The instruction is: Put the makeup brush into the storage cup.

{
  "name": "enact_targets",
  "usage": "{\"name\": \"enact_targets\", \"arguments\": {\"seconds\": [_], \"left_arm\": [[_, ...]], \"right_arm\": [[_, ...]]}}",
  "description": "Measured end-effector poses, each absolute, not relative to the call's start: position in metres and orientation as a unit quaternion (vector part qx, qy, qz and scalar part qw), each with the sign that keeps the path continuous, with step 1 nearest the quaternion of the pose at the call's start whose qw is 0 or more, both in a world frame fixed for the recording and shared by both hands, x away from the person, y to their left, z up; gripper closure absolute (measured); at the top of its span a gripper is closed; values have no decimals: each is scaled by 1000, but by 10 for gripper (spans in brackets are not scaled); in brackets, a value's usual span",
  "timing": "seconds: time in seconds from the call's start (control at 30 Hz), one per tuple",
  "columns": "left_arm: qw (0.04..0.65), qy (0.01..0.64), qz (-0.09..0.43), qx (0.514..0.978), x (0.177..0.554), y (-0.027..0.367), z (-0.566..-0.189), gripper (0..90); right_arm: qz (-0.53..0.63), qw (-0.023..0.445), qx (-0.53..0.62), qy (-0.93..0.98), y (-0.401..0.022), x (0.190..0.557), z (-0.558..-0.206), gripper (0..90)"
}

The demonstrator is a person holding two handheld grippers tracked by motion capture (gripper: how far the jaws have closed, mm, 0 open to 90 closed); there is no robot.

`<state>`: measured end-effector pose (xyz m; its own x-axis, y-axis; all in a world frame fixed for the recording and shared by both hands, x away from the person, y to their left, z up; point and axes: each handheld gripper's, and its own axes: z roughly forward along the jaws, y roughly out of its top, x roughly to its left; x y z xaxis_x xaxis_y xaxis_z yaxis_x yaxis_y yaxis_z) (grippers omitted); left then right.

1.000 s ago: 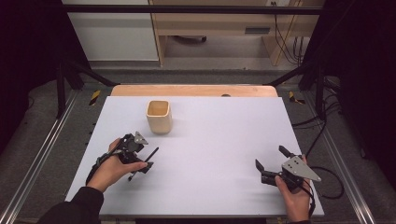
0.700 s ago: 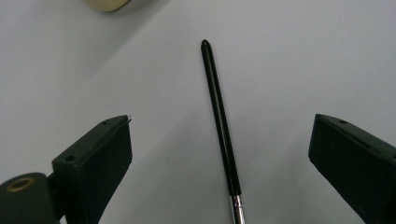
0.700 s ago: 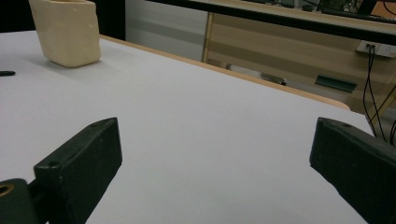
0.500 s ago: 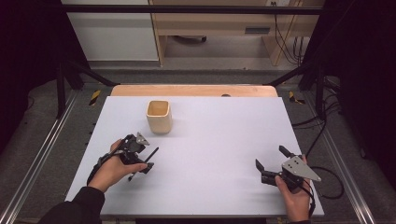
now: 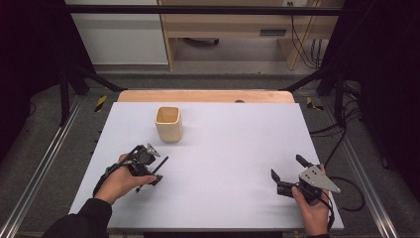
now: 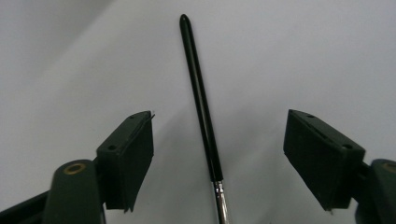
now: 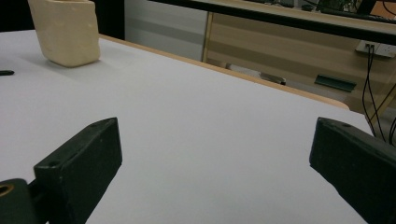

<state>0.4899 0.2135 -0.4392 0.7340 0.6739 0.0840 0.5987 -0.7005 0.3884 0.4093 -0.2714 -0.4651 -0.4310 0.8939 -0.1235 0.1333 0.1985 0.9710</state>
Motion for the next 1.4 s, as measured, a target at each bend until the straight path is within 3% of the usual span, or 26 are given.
{"name": "enact_targets", "arguments": {"seconds": [0.63, 1.4], "left_arm": [[152, 364, 99, 914, 488, 219, -436, 572], [144, 374, 88, 912, 487, 226, -441, 707]], "right_arm": [[505, 377, 379, 678, -271, 410, -465, 28], [504, 376, 379, 679, -271, 410, -466, 28]]}}
